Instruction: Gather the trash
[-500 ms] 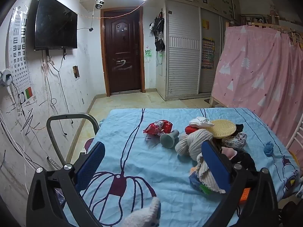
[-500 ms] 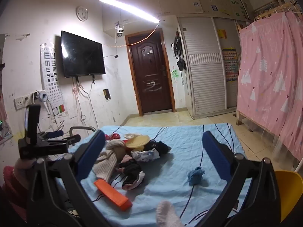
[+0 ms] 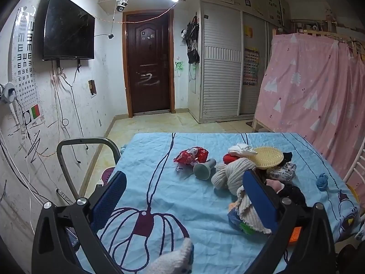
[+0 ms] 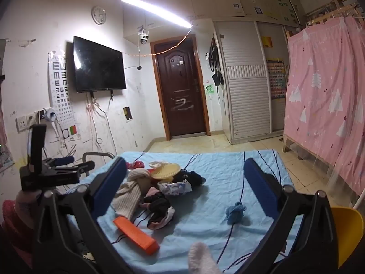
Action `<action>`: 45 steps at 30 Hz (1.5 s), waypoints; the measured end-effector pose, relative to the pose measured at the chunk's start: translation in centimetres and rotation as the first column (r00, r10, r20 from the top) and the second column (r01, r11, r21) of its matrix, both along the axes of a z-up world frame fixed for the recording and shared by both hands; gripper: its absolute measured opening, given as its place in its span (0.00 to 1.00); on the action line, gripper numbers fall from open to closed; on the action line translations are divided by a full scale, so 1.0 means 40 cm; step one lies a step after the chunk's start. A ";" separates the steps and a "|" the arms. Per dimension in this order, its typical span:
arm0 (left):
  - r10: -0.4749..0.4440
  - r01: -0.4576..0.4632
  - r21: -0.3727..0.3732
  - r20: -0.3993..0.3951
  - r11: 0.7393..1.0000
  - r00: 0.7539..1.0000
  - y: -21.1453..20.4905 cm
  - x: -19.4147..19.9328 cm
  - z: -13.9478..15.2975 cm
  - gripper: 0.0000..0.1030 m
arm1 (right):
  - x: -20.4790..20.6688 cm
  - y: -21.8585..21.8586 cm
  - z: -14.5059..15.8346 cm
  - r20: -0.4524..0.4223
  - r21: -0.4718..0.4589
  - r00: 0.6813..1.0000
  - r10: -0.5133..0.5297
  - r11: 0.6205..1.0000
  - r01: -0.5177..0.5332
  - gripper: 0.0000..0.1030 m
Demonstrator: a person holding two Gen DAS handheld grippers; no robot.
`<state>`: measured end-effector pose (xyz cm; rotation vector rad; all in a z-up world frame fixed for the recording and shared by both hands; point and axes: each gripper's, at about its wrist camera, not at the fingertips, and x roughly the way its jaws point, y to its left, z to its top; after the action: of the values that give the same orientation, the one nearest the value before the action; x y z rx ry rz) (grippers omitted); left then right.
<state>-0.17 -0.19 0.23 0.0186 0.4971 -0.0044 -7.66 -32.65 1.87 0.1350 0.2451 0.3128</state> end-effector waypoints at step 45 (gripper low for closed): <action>-0.027 0.027 -0.011 0.014 1.000 1.000 0.003 -0.025 0.021 0.91 | -0.013 0.026 -0.002 0.011 -0.009 1.000 0.011 1.000 -0.011 0.96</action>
<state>-1.18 -0.07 1.09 0.0144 0.4832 -0.0338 -8.18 -31.62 1.78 0.1235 0.2366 0.3230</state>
